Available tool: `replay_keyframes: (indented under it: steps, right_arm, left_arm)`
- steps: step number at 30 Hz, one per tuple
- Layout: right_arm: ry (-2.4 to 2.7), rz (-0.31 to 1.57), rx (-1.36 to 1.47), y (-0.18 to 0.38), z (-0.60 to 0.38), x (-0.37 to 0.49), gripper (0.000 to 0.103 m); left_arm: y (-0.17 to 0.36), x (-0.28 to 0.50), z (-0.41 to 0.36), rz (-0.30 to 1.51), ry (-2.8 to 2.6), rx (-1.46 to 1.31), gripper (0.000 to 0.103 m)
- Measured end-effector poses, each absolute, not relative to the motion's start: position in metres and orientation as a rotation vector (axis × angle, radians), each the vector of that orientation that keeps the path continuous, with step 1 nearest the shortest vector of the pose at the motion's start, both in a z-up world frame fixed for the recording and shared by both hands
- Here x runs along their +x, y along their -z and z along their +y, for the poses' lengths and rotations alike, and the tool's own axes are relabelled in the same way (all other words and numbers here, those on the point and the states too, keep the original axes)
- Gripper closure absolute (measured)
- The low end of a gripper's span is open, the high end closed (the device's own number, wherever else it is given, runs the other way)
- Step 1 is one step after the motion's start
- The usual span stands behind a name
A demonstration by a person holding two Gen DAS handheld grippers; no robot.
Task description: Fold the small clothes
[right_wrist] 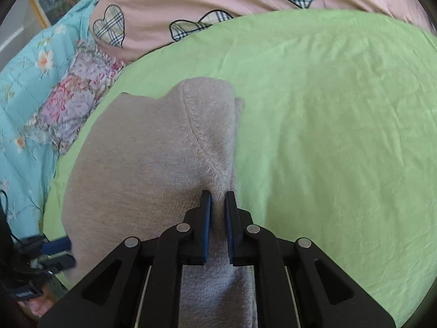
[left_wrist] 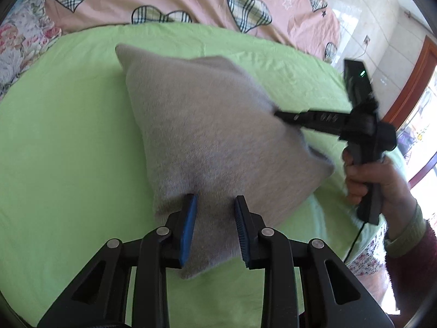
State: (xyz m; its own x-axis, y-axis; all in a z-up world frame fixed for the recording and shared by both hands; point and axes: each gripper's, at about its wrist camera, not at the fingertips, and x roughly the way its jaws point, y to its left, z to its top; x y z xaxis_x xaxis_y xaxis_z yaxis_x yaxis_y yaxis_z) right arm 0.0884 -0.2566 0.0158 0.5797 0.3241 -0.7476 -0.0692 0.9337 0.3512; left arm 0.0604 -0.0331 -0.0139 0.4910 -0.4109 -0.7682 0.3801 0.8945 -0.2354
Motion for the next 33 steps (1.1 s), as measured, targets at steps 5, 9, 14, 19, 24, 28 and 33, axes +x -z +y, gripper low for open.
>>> replay_keyframes:
  steps: [5,9,14,19,24,28,33]
  right_arm:
    - [-0.236,0.901,0.350,-0.025,-0.259,0.075,0.078]
    - [-0.262,0.817,0.340,-0.048,-0.257,0.043,0.077]
    - [-0.323,0.859,0.287,-0.041,-0.247,0.013,0.077]
    - [-0.285,0.926,0.297,-0.002,-0.253,0.008,0.078]
    - [-0.277,0.908,0.290,-0.003,-0.254,0.005,0.078]
    - [-0.252,0.896,0.270,-0.005,-0.250,0.000,0.078]
    - [-0.207,0.897,0.213,-0.012,-0.242,-0.013,0.075]
  left_arm:
    - [0.018,0.059,-0.022,0.955,0.469,-0.071,0.074]
    - [0.009,0.053,-0.014,0.946,0.472,-0.100,0.074]
    - [-0.004,0.036,-0.016,0.915,0.568,-0.127,0.074]
    - [0.024,0.038,-0.027,0.972,0.517,-0.024,0.075]
    - [0.025,0.035,-0.027,0.955,0.516,-0.001,0.075]
    - [0.025,0.035,-0.026,0.955,0.495,-0.015,0.075]
    - [0.019,0.025,-0.026,0.974,0.437,-0.038,0.071]
